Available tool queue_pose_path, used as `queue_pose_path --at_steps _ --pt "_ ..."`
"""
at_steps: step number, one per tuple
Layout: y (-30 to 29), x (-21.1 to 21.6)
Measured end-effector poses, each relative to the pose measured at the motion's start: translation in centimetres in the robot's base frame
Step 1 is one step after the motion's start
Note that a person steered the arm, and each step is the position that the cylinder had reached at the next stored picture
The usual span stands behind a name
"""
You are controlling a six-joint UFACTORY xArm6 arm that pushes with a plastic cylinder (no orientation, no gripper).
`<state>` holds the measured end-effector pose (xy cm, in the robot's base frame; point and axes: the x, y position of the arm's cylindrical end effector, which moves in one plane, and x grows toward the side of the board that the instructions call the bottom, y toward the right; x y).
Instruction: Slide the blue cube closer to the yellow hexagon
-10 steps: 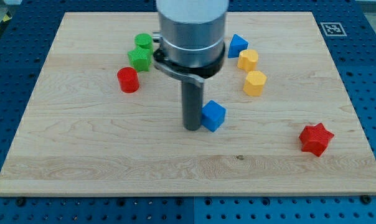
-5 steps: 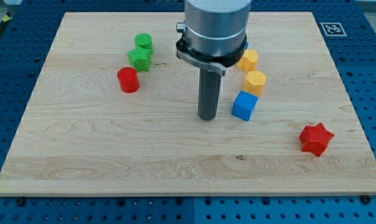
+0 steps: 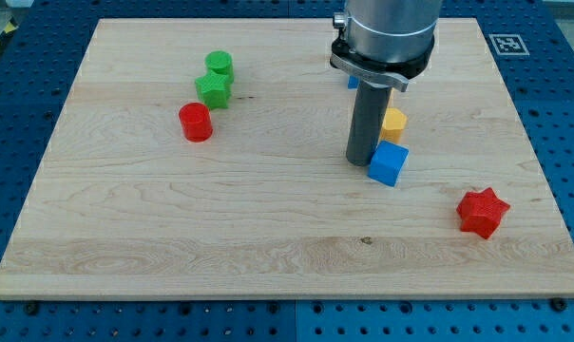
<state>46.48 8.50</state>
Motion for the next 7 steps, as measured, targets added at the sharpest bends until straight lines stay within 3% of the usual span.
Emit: queue_pose_path --at_steps 3,7 --pt "-3.6 2.0" --pt "-1.6 3.0"
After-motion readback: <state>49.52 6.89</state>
